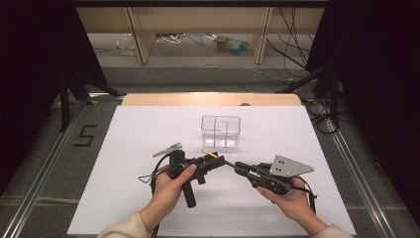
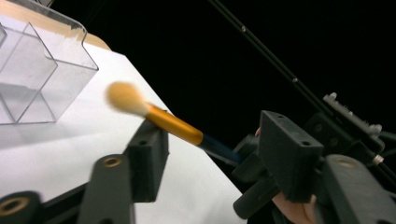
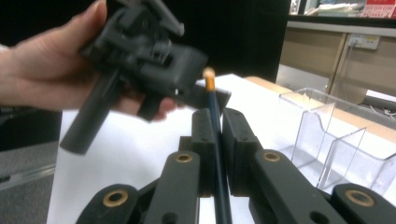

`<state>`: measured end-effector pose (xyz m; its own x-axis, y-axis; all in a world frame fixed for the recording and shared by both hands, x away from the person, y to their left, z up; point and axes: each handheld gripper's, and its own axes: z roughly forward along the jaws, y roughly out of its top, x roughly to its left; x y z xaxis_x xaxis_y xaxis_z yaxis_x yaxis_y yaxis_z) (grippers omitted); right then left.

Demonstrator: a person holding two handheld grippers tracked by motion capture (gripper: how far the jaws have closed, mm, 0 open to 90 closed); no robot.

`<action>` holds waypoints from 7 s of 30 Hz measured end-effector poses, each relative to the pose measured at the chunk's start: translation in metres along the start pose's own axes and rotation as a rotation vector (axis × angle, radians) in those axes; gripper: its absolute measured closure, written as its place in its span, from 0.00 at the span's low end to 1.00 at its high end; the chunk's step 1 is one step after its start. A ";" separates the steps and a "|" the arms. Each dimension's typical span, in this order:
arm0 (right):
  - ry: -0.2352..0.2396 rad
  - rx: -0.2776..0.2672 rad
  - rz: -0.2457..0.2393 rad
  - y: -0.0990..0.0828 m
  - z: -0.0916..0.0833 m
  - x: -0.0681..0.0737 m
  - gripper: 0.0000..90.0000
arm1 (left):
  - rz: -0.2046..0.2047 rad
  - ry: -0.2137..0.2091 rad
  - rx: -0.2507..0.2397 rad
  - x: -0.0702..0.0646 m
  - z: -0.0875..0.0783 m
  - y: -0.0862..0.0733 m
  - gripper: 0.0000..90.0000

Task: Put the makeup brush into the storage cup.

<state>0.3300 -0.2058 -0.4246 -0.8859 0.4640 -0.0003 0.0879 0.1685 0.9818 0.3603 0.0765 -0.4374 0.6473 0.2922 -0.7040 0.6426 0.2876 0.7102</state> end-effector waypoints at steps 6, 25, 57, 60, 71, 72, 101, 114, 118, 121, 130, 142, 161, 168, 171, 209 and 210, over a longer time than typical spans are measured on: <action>0.004 0.091 -0.031 -0.007 0.006 0.007 0.94 | 0.008 -0.021 -0.032 -0.001 -0.002 0.002 0.70; -0.029 0.077 0.023 -0.008 0.010 0.013 0.94 | 0.199 0.009 -0.025 -0.016 0.008 -0.004 0.92; -0.061 0.124 0.063 -0.013 0.013 0.006 0.40 | 0.518 0.188 0.041 -0.032 0.002 0.010 0.93; -0.053 0.121 0.065 -0.013 0.014 0.006 0.37 | 0.530 0.205 0.039 -0.033 0.000 0.011 0.93; -0.069 0.113 0.064 -0.014 0.006 0.001 0.32 | 0.612 0.264 0.041 -0.034 -0.004 0.016 0.93; -0.067 0.112 0.079 -0.014 0.005 0.001 0.31 | 0.626 0.277 0.035 -0.033 -0.005 0.017 0.93; -0.112 0.099 0.059 -0.013 -0.018 -0.010 0.27 | 0.921 0.485 0.041 -0.024 -0.020 0.040 0.93; -0.141 0.100 0.058 -0.013 -0.031 -0.013 0.26 | 0.918 0.493 0.046 -0.025 -0.020 0.041 0.93; -0.146 0.089 0.058 -0.014 -0.036 -0.014 0.26 | 0.920 0.496 0.046 -0.026 -0.019 0.041 0.93; -0.145 0.081 0.067 -0.014 -0.039 -0.015 0.25 | 0.919 0.501 0.044 -0.026 -0.019 0.042 0.93; -0.161 0.081 0.069 -0.015 -0.047 -0.015 0.23 | 0.916 0.494 0.038 -0.026 -0.013 0.045 0.93; -0.158 0.088 0.075 -0.015 -0.052 -0.014 0.23 | 0.913 0.498 0.041 -0.022 -0.004 0.049 0.93; -0.151 0.110 0.081 -0.016 -0.055 -0.012 0.23 | 0.906 0.487 0.025 -0.018 0.009 0.056 0.93; -0.152 0.102 0.069 -0.017 -0.054 -0.012 0.23 | 0.915 0.495 0.032 -0.016 0.012 0.059 0.93; -0.144 0.089 0.063 -0.017 -0.053 -0.012 0.23 | 0.904 0.472 0.032 -0.015 0.014 0.059 0.93; -0.140 0.107 0.070 -0.019 -0.054 -0.013 0.23 | 0.901 0.462 -0.002 -0.010 0.032 0.073 0.93; -0.144 0.118 0.072 -0.019 -0.054 -0.012 0.23 | 0.900 0.463 -0.001 -0.010 0.033 0.073 0.93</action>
<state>0.3146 -0.2620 -0.4325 -0.8020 0.5963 0.0337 0.2089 0.2272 0.9512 0.4144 0.0648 -0.3785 0.6680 0.7260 0.1633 -0.0068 -0.2135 0.9769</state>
